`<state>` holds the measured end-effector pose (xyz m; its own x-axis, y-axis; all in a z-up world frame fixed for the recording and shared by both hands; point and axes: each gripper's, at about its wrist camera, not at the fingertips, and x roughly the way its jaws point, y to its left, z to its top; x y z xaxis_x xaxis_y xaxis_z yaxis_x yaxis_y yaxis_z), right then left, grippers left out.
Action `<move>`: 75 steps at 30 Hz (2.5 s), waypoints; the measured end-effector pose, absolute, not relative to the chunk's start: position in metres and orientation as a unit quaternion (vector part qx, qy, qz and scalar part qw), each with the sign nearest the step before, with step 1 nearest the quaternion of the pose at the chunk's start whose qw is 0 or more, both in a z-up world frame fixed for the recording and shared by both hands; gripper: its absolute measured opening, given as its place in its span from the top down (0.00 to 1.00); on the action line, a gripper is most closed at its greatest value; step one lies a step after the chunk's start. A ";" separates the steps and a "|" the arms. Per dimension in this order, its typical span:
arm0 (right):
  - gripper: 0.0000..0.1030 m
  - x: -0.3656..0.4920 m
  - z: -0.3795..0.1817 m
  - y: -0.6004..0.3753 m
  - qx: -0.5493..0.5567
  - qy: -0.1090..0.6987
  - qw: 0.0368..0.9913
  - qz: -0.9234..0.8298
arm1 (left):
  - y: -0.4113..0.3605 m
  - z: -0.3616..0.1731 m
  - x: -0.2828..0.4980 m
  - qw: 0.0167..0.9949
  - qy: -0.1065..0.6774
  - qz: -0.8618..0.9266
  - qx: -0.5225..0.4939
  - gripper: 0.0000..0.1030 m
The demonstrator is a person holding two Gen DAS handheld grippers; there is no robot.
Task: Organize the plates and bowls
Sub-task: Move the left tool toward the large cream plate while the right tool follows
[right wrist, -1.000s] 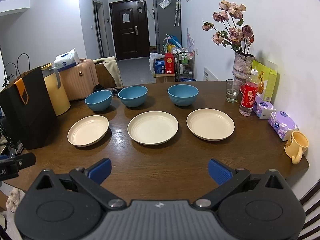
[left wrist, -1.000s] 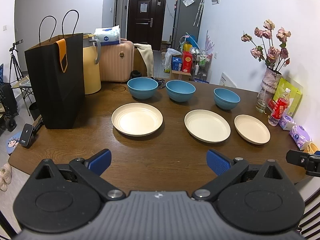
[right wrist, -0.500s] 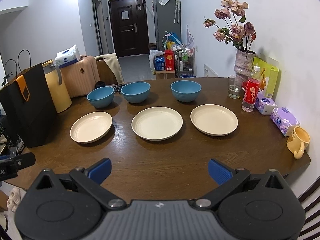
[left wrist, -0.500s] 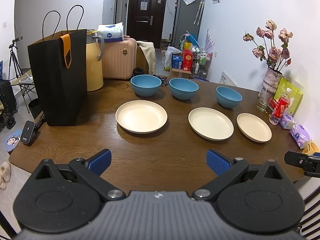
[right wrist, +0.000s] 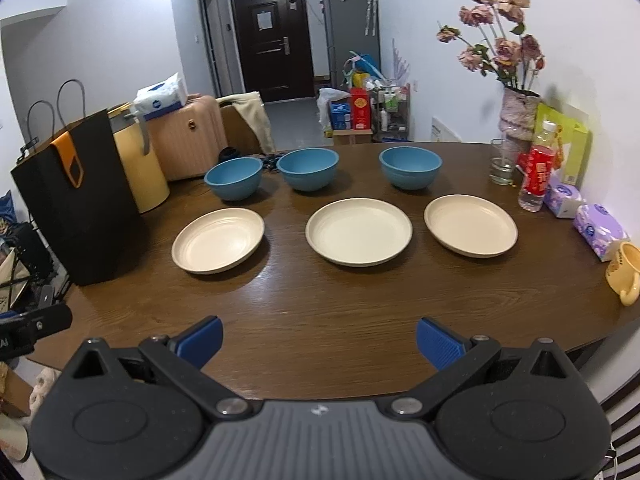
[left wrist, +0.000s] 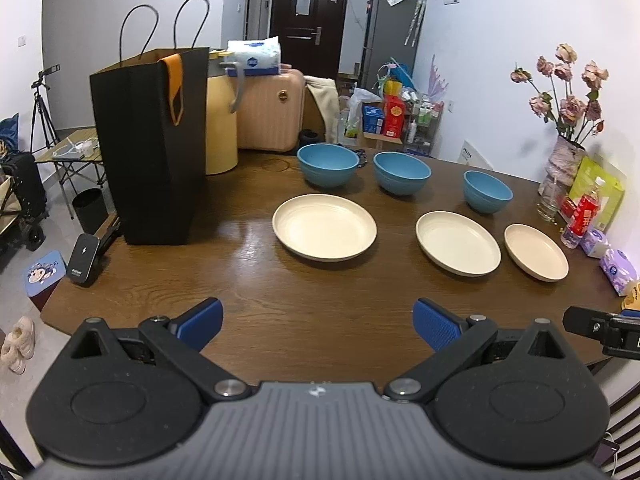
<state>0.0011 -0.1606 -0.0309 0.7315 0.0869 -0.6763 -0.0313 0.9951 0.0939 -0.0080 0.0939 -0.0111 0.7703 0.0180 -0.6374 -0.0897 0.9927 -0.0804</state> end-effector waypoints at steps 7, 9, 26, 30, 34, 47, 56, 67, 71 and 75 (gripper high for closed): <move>0.00 0.013 -0.035 -0.141 0.027 0.375 0.925 0.043 | 0.111 -0.017 -0.001 0.935 0.347 0.036 -0.068 0.00; 0.00 0.018 -0.037 -0.138 0.026 0.380 0.924 0.046 | 0.115 -0.019 0.003 0.933 0.350 0.040 -0.071 0.00; 0.00 0.096 -0.051 -0.148 0.044 0.398 0.914 0.064 | 0.100 -0.018 0.078 0.928 0.366 0.048 -0.056 0.00; 0.00 0.116 -0.056 -0.157 0.049 0.402 0.912 0.071 | 0.092 -0.019 0.093 0.926 0.369 0.057 -0.056 0.00; 0.00 0.129 -0.061 -0.165 0.053 0.405 0.910 0.075 | 0.083 -0.022 0.106 0.923 0.377 0.061 -0.055 0.00; 0.00 0.151 -0.065 -0.178 0.060 0.398 0.910 0.093 | 0.075 -0.022 0.123 0.922 0.375 0.076 -0.056 0.00; 0.00 0.159 -0.066 -0.172 0.077 0.392 0.915 0.056 | 0.086 -0.026 0.151 0.923 0.379 0.042 -0.045 0.00; 0.00 0.177 -0.067 -0.135 0.087 0.400 0.912 0.005 | 0.122 -0.023 0.204 0.924 0.381 0.004 -0.026 0.00; 0.00 0.186 -0.071 -0.126 0.088 0.410 0.908 -0.014 | 0.128 -0.025 0.222 0.923 0.385 -0.007 -0.016 0.00; 0.00 0.197 -0.073 -0.118 0.090 0.417 0.904 -0.025 | 0.134 -0.026 0.239 0.922 0.388 -0.015 -0.014 0.00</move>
<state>0.1974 -0.1176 -0.0733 0.6508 0.0300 -0.7586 0.1194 0.9827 0.1414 0.2392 0.1335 -0.0256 0.6992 -0.0380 -0.7139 0.0161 0.9992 -0.0375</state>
